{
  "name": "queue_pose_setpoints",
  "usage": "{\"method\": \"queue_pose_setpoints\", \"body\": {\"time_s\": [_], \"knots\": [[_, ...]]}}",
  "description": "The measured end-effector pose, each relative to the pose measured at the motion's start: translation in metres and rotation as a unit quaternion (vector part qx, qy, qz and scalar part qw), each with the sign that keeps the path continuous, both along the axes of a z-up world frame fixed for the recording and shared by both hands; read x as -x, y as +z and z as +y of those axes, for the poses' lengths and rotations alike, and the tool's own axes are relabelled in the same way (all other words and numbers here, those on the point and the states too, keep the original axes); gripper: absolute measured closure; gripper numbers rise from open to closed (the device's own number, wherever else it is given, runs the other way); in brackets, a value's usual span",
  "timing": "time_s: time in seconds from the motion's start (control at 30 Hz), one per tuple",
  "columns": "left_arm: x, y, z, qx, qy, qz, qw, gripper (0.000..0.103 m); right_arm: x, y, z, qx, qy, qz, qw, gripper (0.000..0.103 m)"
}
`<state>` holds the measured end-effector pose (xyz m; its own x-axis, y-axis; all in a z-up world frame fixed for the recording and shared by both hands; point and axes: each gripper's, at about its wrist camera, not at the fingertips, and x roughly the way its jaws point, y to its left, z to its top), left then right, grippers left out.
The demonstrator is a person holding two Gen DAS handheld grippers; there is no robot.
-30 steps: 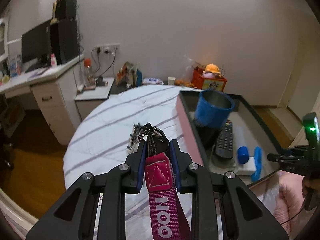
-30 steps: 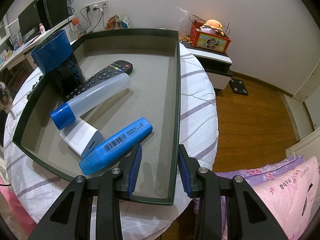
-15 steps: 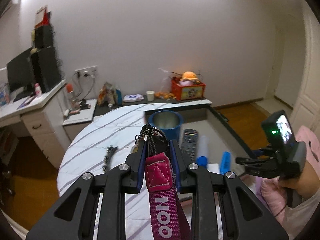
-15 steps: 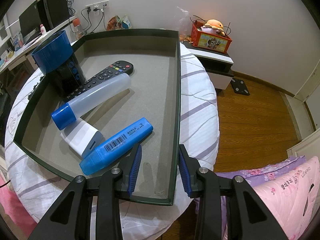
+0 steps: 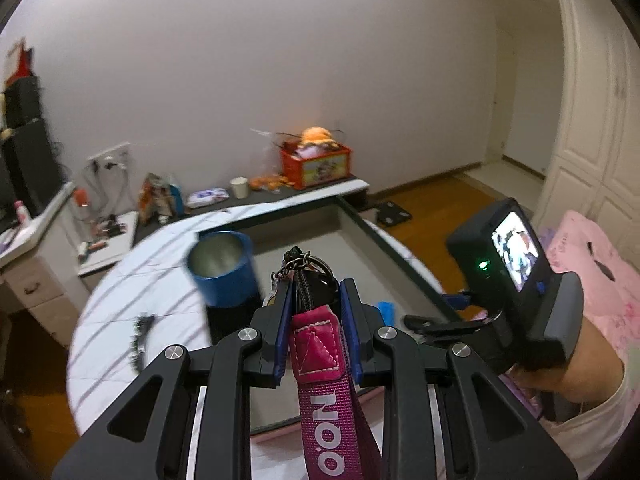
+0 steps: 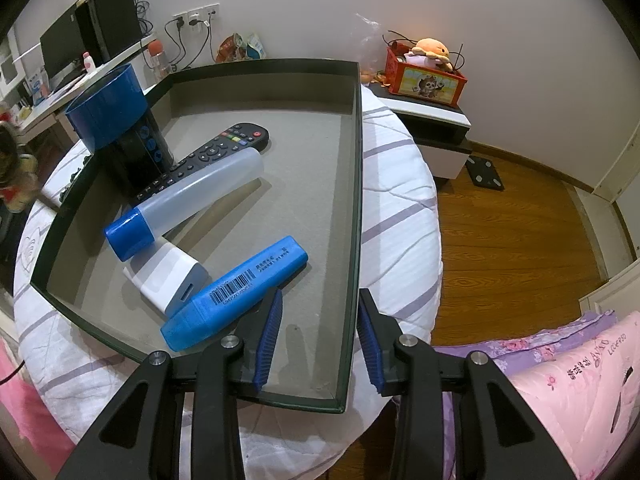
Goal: Organize rigid objects
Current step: 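Carry the pink keychain into the tray and open the left tool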
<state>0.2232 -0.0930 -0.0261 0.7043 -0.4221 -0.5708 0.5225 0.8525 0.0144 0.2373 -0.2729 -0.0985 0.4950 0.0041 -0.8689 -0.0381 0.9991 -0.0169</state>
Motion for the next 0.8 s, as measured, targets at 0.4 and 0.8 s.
{"method": "queue_pose_setpoints", "body": {"time_s": [0.4,0.8], "knots": [[-0.051,-0.040,-0.052,-0.013,-0.013,0.058,0.9982,0.079,0.000,0.000,-0.002,-0.006,0.001,-0.003,1.000,0.063],[-0.056,-0.057,-0.046,-0.014,0.003,0.081,0.9966,0.052,0.001,0.000,0.000,-0.004,0.001,-0.003,1.000,0.063]]}}
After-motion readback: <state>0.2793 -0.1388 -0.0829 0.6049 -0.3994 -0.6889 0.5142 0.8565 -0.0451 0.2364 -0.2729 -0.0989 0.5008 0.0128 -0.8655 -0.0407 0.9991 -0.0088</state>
